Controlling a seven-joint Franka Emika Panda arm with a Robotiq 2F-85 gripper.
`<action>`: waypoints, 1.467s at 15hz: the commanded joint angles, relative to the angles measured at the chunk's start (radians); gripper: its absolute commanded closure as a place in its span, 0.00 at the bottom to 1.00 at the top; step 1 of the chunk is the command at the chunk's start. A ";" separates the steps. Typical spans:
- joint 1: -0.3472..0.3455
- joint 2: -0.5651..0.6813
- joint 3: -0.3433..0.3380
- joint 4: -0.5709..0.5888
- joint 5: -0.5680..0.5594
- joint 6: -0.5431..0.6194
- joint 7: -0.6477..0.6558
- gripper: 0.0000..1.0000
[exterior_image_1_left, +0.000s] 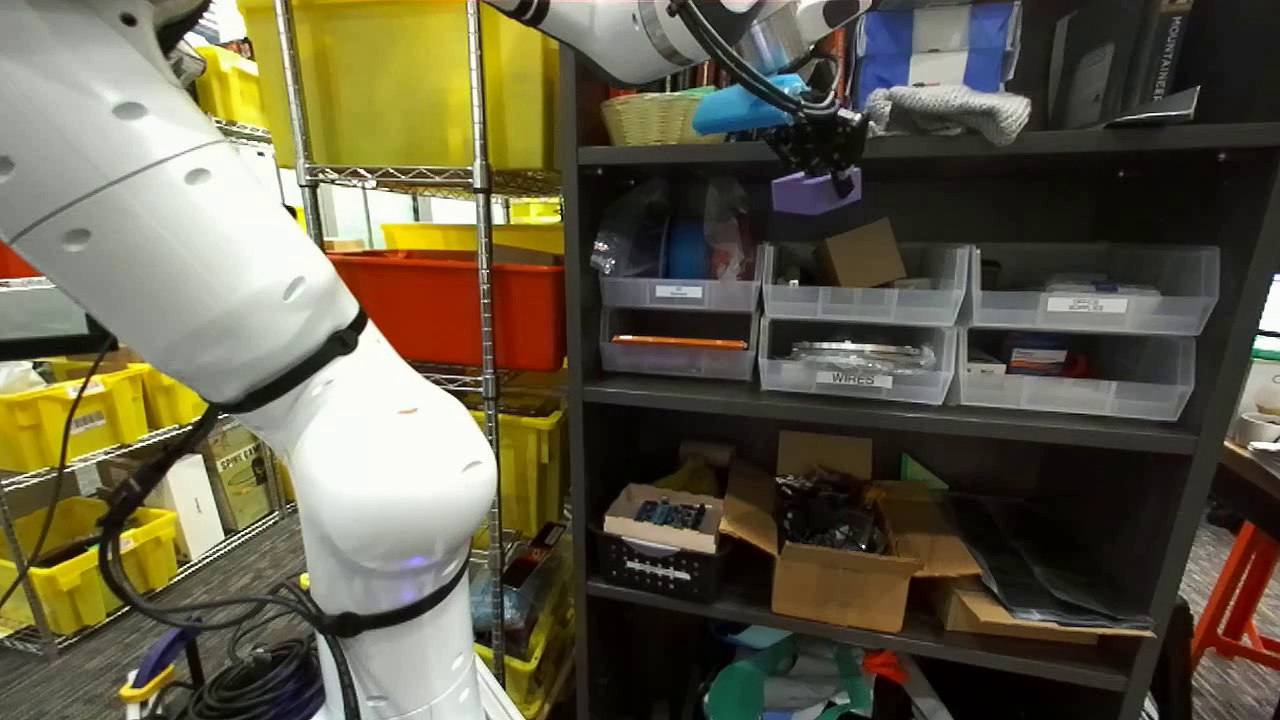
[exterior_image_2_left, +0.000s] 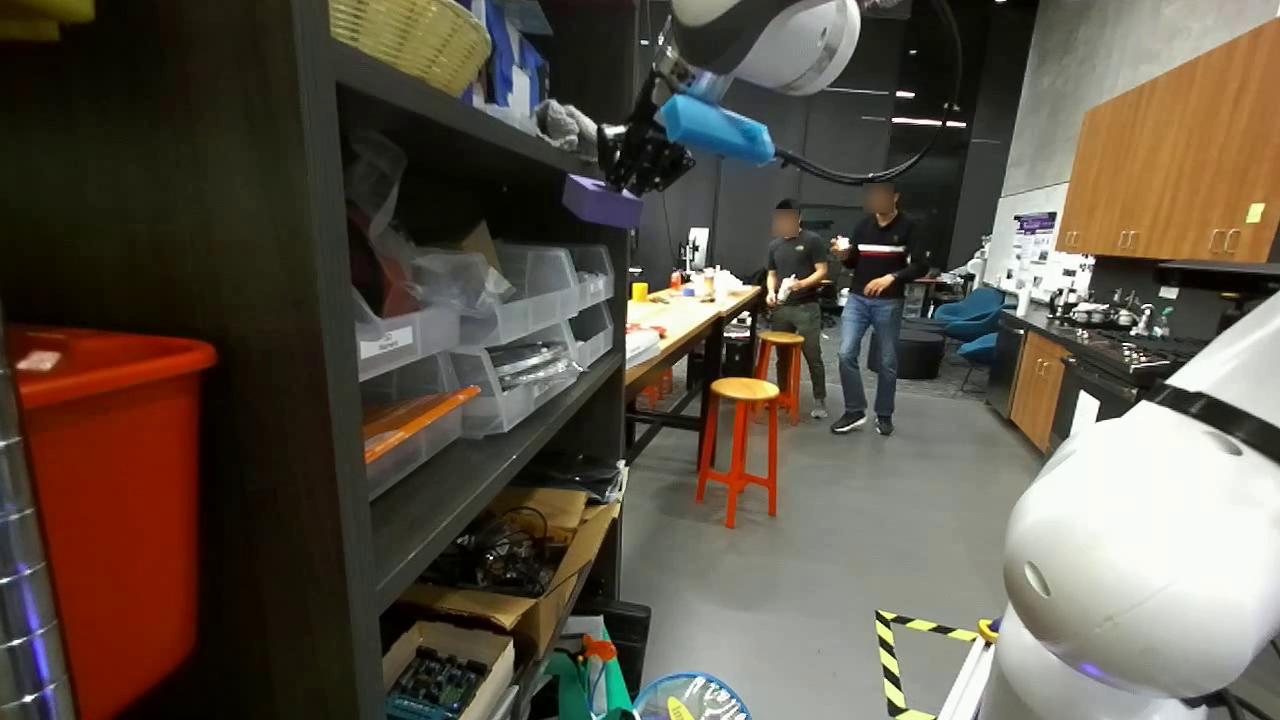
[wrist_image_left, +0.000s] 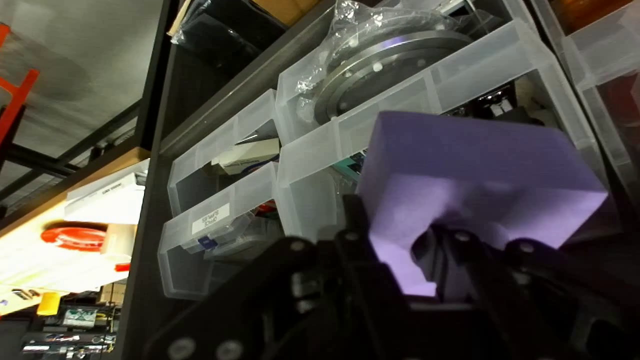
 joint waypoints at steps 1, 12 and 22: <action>-0.021 0.073 0.015 0.023 -0.010 0.049 0.019 0.93; 0.041 0.188 -0.029 0.068 0.157 0.046 -0.002 0.93; 0.054 0.265 -0.054 0.131 0.309 0.050 -0.011 0.93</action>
